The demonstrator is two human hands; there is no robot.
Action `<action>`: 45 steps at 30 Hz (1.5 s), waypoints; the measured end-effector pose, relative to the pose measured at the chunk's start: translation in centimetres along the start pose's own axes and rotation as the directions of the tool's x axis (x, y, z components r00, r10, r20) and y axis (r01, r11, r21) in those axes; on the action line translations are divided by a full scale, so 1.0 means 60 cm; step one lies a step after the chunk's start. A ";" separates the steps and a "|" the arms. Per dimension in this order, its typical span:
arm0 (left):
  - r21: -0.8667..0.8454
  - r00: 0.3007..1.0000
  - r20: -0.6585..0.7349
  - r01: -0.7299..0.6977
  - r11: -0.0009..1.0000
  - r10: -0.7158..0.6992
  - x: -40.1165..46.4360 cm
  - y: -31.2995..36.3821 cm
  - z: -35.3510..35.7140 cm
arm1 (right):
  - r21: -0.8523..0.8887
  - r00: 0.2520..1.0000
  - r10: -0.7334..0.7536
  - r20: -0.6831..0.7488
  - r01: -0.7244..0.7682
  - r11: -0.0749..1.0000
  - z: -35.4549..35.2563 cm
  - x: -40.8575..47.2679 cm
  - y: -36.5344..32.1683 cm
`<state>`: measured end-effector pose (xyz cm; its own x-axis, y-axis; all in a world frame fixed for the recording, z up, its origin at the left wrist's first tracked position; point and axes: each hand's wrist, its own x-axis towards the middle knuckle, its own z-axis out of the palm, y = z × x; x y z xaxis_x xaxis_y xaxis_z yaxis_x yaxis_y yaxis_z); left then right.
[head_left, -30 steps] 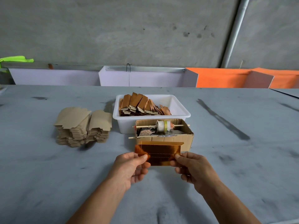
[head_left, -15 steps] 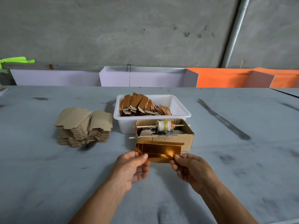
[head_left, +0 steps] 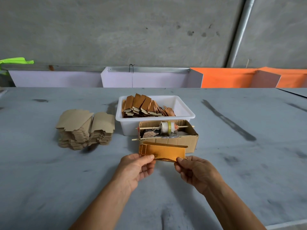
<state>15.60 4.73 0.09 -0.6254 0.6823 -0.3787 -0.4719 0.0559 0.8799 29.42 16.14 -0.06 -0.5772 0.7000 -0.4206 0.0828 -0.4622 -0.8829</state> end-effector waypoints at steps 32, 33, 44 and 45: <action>-0.071 0.910 -0.264 -0.349 0.934 0.319 0.012 -0.051 0.048 | 0.180 0.956 -0.210 -0.202 0.247 0.952 0.051 0.003 0.032; -0.059 0.905 -0.259 -0.365 0.929 0.339 0.009 -0.053 0.051 | 0.194 0.961 -0.205 -0.186 0.240 0.951 0.056 0.002 0.035; -0.089 0.941 -0.180 -0.307 0.947 0.288 0.004 -0.047 0.034 | 0.322 0.987 -0.140 -0.080 0.159 0.933 0.044 0.001 0.041; -0.103 0.947 -0.169 -0.293 0.951 0.274 0.004 -0.047 0.032 | 0.332 0.989 -0.132 -0.073 0.148 0.932 0.042 0.002 0.042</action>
<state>17.99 6.12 -1.95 -0.8265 0.5379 -0.1662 -0.3289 -0.2218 0.9180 27.49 13.71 -1.81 -0.5224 0.7925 -0.3147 -0.2782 -0.5073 -0.8156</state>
